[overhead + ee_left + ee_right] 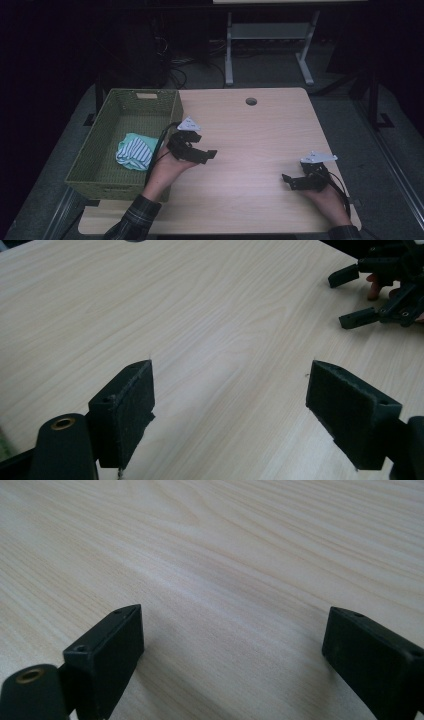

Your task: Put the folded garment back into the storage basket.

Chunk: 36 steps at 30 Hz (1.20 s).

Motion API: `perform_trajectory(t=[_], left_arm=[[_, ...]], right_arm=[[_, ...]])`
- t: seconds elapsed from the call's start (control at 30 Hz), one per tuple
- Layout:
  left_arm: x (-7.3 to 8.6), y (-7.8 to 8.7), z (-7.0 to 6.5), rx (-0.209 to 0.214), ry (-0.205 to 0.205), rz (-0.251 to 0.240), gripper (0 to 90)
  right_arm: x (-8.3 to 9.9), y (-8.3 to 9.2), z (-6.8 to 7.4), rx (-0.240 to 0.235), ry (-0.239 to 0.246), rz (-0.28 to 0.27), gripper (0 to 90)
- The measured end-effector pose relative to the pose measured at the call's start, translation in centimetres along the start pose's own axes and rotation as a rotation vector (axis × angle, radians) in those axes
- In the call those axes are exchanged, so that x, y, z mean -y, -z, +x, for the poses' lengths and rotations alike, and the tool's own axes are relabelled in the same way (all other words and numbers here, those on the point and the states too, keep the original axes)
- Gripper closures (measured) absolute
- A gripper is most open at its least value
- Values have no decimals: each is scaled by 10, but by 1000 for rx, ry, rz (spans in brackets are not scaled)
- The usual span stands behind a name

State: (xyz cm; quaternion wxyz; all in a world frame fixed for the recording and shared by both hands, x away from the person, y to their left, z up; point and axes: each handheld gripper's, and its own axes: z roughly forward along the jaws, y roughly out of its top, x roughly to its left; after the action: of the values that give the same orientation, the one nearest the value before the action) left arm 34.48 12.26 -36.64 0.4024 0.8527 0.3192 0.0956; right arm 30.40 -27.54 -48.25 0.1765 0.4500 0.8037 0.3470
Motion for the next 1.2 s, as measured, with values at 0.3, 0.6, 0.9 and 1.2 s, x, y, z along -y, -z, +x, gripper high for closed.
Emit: perform_trajectory(t=[0.3,0.6,0.9,1.2], left_arm=[[18,-33,-10,-19,-11,39,178],[41,-59,-12,-34,-37,75,174],[62,-82,-12,-81,-77,126,166],[69,-85,-10,-79,-68,100,142]], right_arm=[[0,0,0,-2,2,0,92],[0,0,0,-4,5,0,92],[0,0,0,-6,7,1,91],[0,0,0,-5,5,0,92]])
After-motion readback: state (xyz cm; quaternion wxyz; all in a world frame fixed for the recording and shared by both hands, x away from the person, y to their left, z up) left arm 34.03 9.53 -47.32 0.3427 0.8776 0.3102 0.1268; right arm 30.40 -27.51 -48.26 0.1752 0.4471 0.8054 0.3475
